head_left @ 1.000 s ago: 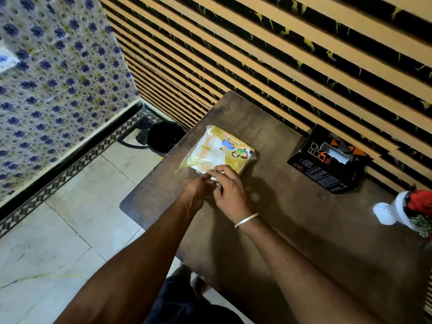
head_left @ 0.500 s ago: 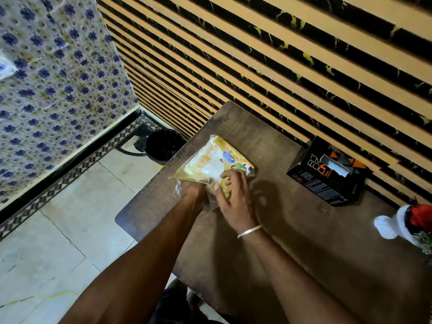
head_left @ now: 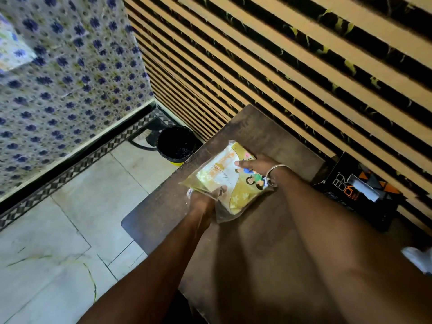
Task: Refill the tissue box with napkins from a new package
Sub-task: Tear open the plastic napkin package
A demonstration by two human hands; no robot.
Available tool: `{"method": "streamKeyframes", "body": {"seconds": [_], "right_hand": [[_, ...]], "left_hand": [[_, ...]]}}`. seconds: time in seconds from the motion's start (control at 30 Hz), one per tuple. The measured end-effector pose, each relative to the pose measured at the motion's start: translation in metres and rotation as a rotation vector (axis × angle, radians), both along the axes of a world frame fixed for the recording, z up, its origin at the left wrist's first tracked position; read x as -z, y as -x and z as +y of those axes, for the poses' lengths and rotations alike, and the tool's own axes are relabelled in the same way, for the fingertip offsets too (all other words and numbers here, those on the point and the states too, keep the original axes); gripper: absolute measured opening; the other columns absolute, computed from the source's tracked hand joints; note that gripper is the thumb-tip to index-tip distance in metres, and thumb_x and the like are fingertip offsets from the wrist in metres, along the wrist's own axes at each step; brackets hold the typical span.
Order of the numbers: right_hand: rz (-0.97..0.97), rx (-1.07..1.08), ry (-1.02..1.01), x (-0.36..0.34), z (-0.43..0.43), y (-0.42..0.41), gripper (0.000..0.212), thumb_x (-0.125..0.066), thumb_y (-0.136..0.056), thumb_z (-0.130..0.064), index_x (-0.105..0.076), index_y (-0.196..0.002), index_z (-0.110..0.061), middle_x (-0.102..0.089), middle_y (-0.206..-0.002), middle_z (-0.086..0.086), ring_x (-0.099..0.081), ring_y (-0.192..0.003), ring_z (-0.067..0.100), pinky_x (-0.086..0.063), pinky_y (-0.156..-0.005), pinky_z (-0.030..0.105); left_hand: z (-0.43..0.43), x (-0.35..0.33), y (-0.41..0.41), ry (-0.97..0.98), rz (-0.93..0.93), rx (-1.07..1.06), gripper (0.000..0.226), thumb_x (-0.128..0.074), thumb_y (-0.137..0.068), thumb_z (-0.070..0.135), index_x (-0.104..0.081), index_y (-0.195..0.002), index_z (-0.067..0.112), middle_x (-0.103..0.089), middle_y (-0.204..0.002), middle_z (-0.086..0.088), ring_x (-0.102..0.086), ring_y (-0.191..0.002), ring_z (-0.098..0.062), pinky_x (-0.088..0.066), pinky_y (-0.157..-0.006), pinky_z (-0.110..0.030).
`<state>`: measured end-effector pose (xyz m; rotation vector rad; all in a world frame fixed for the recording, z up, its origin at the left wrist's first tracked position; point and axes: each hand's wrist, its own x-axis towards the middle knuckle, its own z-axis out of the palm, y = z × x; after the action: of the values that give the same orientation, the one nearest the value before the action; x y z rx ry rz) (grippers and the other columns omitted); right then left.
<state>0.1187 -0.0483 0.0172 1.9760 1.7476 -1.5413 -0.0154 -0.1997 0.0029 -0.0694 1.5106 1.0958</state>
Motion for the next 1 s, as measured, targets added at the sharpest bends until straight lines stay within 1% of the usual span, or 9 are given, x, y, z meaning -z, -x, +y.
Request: {"method": "streamKeyframes", "body": {"seconds": [0.1,0.17,0.23,0.3,0.37,0.47,0.67,0.8,1.0], "right_hand": [[0.091,-0.046,0.024,0.004,0.004,-0.007,0.085,-0.082,-0.051,-0.066,-0.066,-0.12,-0.019,-0.071,-0.115,0.001,-0.067,-0.105,0.022,-0.049,-0.102,0.043],[0.156,-0.048,0.015,-0.002,0.001,-0.011,0.083,-0.083,-0.052,-0.066,-0.066,-0.12,-0.021,-0.073,-0.112,-0.003,-0.068,-0.104,0.019,-0.05,-0.102,0.042],[0.252,-0.054,0.005,-0.014,-0.004,-0.014,0.065,-0.081,-0.07,-0.05,-0.063,-0.124,-0.02,-0.072,-0.114,-0.003,-0.068,-0.104,0.016,-0.051,-0.101,0.039],[0.342,-0.035,0.017,-0.022,-0.006,-0.017,0.05,-0.079,-0.079,-0.035,-0.063,-0.123,-0.017,-0.073,-0.111,-0.002,-0.07,-0.102,0.014,-0.053,-0.098,0.036],[0.407,-0.015,0.024,-0.028,-0.004,-0.021,0.044,-0.078,-0.081,-0.03,-0.065,-0.12,-0.016,-0.074,-0.11,0.001,-0.071,-0.102,0.015,-0.053,-0.097,0.036],[0.454,0.006,0.045,-0.034,0.0,-0.026,0.047,-0.081,-0.077,-0.032,-0.065,-0.119,-0.016,-0.074,-0.113,0.005,-0.07,-0.107,0.021,-0.052,-0.099,0.042],[0.529,0.053,0.072,-0.037,-0.003,-0.028,0.04,-0.077,-0.077,-0.027,-0.066,-0.114,-0.017,-0.074,-0.111,0.005,-0.07,-0.105,0.022,-0.054,-0.097,0.04],[0.537,0.061,0.096,-0.033,-0.007,-0.028,0.05,-0.08,-0.07,-0.036,-0.066,-0.115,-0.016,-0.073,-0.113,0.008,-0.069,-0.107,0.025,-0.052,-0.098,0.044],[0.513,0.132,0.087,-0.023,-0.011,-0.035,0.058,-0.081,-0.073,-0.038,-0.064,-0.121,-0.012,-0.073,-0.114,0.008,-0.069,-0.107,0.026,-0.054,-0.095,0.042]], "left_hand": [[-0.001,0.002,0.003,-0.04,-0.108,0.022,0.023,-0.079,-0.079,0.001,-0.071,-0.098,0.012,-0.076,-0.097,-0.006,-0.074,-0.069,-0.017,-0.057,-0.048,-0.029],[-0.002,0.003,0.006,-0.073,-0.104,0.054,0.026,-0.082,-0.077,0.005,-0.072,-0.098,0.015,-0.076,-0.11,-0.01,-0.076,-0.077,-0.017,-0.059,-0.058,-0.031],[-0.003,0.001,0.006,-0.125,-0.183,0.073,0.037,-0.079,-0.079,0.004,-0.07,-0.114,0.011,-0.071,-0.124,-0.011,-0.073,-0.099,-0.023,-0.061,-0.075,-0.036],[-0.005,-0.009,0.006,-0.173,-0.267,0.088,0.038,-0.066,-0.09,-0.002,-0.06,-0.127,0.002,-0.066,-0.128,-0.006,-0.066,-0.109,-0.019,-0.062,-0.07,-0.026],[-0.008,-0.013,0.006,-0.221,-0.29,0.133,0.038,-0.057,-0.093,-0.006,-0.055,-0.131,-0.004,-0.064,-0.126,-0.009,-0.072,-0.092,-0.014,-0.06,-0.059,-0.021],[-0.007,-0.008,0.009,-0.265,-0.236,0.147,0.039,-0.059,-0.09,-0.01,-0.056,-0.128,-0.009,-0.066,-0.124,-0.019,-0.076,-0.075,-0.012,-0.059,-0.062,-0.021],[-0.007,-0.008,0.011,-0.318,-0.256,0.242,0.028,-0.065,-0.085,-0.001,-0.068,-0.111,0.007,-0.078,-0.103,0.0,-0.075,-0.09,-0.013,-0.058,-0.09,-0.028],[-0.008,-0.002,0.006,-0.284,-0.274,0.203,0.038,-0.068,-0.088,-0.002,-0.065,-0.125,0.004,-0.071,-0.123,-0.012,-0.07,-0.109,-0.025,-0.056,-0.097,-0.038],[-0.011,-0.007,0.005,-0.283,-0.207,0.239,0.047,-0.075,-0.079,0.009,-0.061,-0.125,0.006,-0.068,-0.126,-0.015,-0.071,-0.104,-0.028,-0.062,-0.078,-0.031]]}}
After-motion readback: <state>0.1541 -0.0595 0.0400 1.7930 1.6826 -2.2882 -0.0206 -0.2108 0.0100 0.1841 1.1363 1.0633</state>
